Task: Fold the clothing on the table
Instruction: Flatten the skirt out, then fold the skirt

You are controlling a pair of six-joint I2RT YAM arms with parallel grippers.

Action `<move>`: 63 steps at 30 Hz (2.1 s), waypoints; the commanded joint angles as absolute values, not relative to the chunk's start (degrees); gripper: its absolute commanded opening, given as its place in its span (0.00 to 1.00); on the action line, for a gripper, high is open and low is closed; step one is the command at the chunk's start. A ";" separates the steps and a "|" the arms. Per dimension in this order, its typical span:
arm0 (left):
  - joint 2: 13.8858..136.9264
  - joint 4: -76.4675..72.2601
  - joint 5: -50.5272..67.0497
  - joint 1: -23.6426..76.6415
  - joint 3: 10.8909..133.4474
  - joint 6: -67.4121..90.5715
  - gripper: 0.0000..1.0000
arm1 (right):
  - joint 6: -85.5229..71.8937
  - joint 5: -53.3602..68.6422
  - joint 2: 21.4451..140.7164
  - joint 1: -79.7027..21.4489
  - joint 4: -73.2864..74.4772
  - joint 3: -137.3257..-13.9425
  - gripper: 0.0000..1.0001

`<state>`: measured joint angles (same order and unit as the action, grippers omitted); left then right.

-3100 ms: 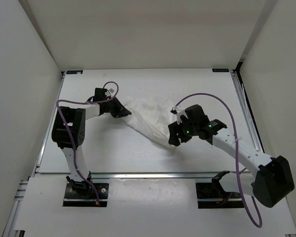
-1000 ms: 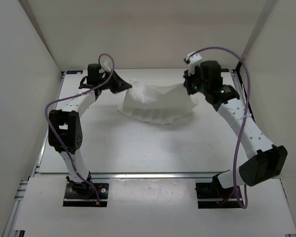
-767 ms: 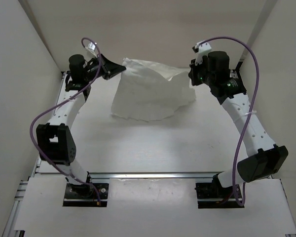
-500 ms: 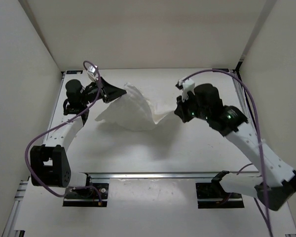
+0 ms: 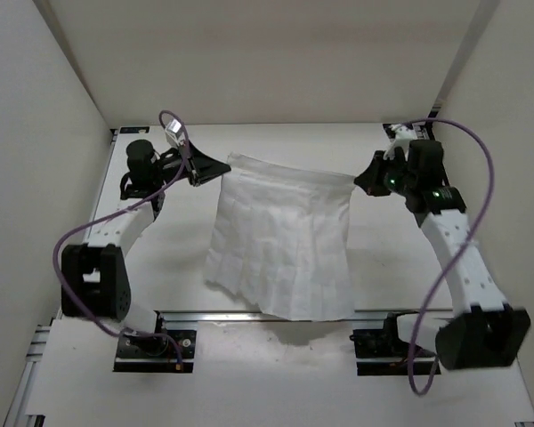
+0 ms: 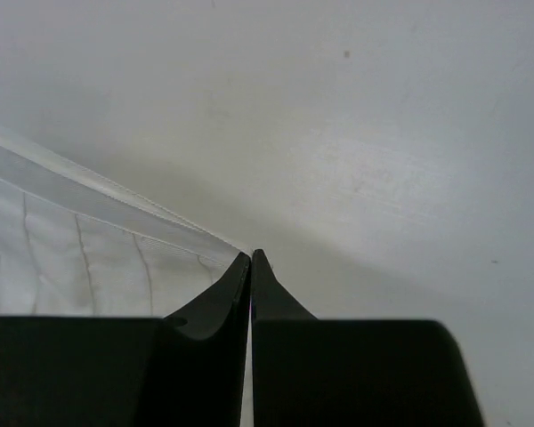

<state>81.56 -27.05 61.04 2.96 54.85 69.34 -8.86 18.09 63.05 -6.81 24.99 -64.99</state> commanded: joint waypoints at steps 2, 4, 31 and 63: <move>94.02 -14.15 53.18 2.02 63.16 60.11 0.00 | -7.91 21.63 77.56 -3.08 18.10 -70.91 0.00; 103.05 -16.42 53.61 2.63 71.05 62.13 0.00 | -6.42 20.49 83.83 -3.16 19.50 -80.89 0.00; 76.04 -33.92 57.39 5.00 20.34 70.30 0.00 | -16.60 18.80 54.25 -23.90 36.11 -50.89 0.00; 98.08 -11.60 40.25 2.90 47.90 53.79 0.00 | -13.18 15.47 81.65 -14.15 31.64 -64.34 0.00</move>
<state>97.36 -9.34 43.66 2.66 45.06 54.06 -15.35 17.82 81.30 -15.40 32.77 -61.41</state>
